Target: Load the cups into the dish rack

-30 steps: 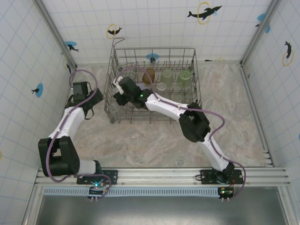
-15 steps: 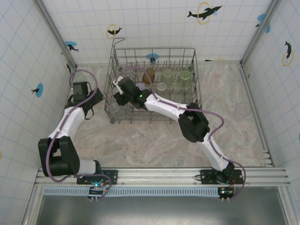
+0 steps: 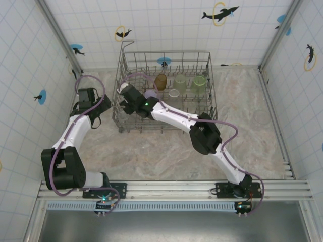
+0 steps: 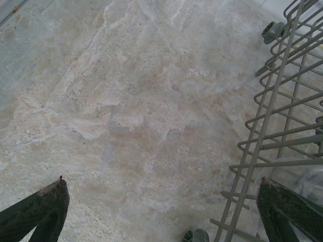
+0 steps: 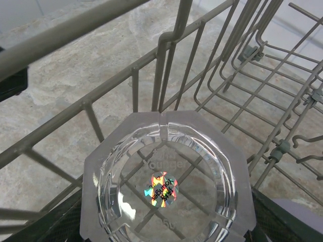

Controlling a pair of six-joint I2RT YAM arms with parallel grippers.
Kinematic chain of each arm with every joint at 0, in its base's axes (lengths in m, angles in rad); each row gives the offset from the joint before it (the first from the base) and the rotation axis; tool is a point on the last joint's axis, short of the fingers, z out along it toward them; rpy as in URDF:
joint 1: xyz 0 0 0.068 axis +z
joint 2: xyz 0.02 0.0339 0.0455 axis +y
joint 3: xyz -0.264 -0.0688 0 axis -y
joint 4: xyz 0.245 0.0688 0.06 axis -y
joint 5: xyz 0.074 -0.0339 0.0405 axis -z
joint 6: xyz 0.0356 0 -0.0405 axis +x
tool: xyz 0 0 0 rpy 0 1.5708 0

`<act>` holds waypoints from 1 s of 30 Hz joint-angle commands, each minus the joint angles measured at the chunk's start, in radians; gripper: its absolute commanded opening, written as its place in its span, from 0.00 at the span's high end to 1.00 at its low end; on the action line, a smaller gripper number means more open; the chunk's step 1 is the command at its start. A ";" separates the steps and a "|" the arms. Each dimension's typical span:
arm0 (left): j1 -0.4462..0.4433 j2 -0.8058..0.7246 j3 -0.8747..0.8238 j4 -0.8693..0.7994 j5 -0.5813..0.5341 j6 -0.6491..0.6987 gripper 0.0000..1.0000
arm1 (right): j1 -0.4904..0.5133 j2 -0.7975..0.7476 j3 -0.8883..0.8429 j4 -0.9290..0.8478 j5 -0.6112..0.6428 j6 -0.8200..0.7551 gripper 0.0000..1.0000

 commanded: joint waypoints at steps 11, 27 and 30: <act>0.002 -0.021 0.000 0.014 0.019 -0.016 0.02 | -0.015 0.047 0.063 -0.071 -0.044 0.059 0.31; 0.002 -0.015 0.001 0.014 0.027 -0.016 0.02 | -0.034 0.022 0.061 -0.013 -0.142 0.188 0.15; 0.002 -0.016 0.000 0.015 0.026 -0.016 0.02 | -0.032 -0.005 0.059 0.006 -0.154 0.198 0.15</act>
